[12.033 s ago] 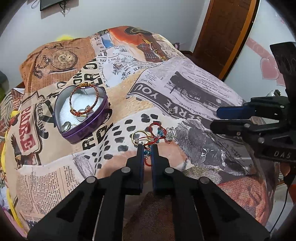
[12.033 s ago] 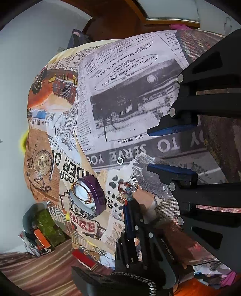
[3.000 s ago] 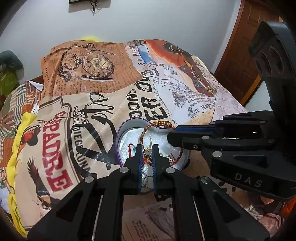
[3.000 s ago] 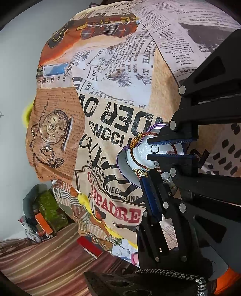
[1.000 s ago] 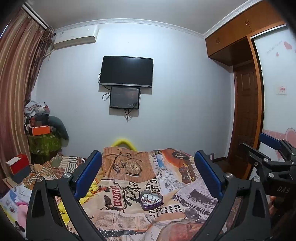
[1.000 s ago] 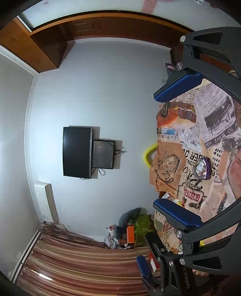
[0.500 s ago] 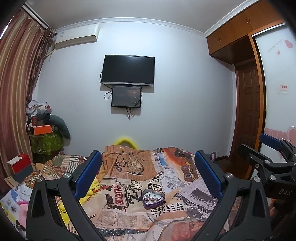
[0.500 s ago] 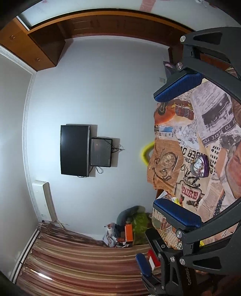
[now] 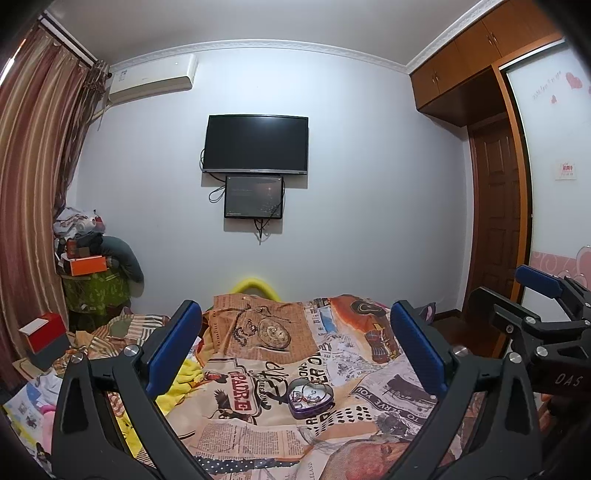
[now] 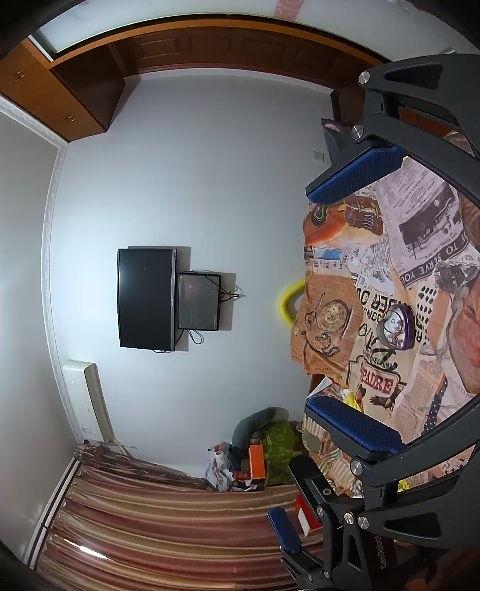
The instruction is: Organize jewelry
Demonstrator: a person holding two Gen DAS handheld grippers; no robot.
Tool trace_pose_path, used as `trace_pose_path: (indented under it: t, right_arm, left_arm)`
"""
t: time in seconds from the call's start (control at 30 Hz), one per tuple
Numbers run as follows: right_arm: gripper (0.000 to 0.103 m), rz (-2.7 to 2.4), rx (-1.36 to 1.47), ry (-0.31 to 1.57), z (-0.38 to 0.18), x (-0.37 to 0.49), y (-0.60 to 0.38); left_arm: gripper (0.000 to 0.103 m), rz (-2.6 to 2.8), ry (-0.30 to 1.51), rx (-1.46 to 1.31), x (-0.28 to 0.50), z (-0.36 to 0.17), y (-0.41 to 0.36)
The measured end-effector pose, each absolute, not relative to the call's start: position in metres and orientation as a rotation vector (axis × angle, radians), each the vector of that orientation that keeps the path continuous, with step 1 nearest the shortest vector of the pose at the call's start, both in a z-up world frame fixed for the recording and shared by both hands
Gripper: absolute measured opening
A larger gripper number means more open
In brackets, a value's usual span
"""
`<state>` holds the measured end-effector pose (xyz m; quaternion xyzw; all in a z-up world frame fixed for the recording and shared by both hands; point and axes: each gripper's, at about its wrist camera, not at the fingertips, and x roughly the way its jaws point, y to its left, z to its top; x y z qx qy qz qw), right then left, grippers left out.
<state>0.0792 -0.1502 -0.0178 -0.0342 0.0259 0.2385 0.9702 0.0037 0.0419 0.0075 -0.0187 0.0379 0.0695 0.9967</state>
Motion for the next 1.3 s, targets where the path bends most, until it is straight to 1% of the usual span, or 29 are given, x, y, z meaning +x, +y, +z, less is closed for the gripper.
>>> trace_pose_path:
  t: [1.3]
  right_arm:
    - [0.103,0.494,-0.048,0.087,-0.0171,0.0825,-0.1518]
  left_arm:
    - [0.102,0.110,0.106,-0.055,0.0116,0.0005,0.0460]
